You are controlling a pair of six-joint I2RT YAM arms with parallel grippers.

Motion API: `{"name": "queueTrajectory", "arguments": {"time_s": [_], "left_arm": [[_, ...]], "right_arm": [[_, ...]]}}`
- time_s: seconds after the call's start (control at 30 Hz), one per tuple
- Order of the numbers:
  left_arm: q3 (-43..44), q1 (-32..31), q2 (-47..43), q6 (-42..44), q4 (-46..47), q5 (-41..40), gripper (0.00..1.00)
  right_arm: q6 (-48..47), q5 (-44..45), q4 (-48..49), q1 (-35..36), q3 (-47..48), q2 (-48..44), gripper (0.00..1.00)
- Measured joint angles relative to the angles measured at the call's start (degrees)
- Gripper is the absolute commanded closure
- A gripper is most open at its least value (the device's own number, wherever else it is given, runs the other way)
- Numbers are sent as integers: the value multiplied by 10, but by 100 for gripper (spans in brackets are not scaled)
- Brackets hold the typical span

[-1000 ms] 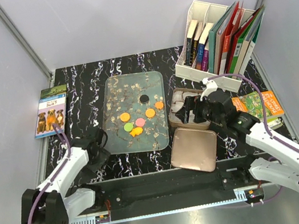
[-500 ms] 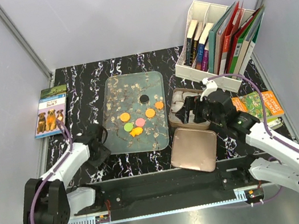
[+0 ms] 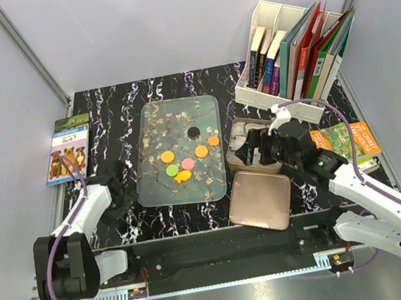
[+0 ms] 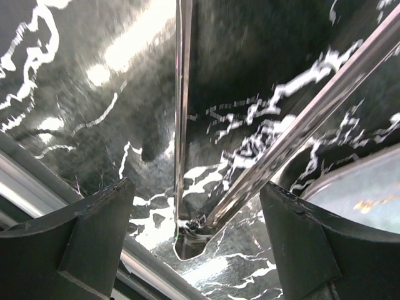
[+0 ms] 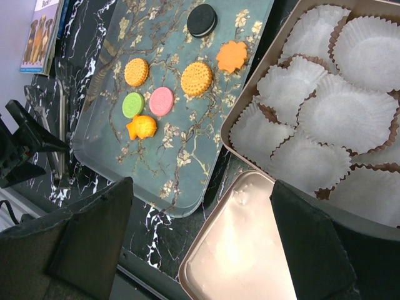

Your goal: Pack the cookies

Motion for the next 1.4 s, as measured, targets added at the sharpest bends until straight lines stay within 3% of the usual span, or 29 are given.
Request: {"name": "queueTrajectory", "arguments": {"time_s": [0.3, 0.7, 1.13, 1.27, 1.4], "left_arm": [[31, 18, 79, 28, 38, 2, 18], [19, 28, 79, 75, 120, 28, 20], [19, 40, 68, 98, 127, 21, 13], [26, 45, 67, 101, 131, 21, 23], [26, 61, 82, 101, 143, 28, 42]], "right_arm": [[0, 0, 0, 0, 0, 6, 0], [0, 1, 0, 0, 0, 8, 0], [0, 1, 1, 0, 0, 20, 0], [0, 0, 3, 0, 0, 24, 0], [0, 0, 3, 0, 0, 25, 0]]}}
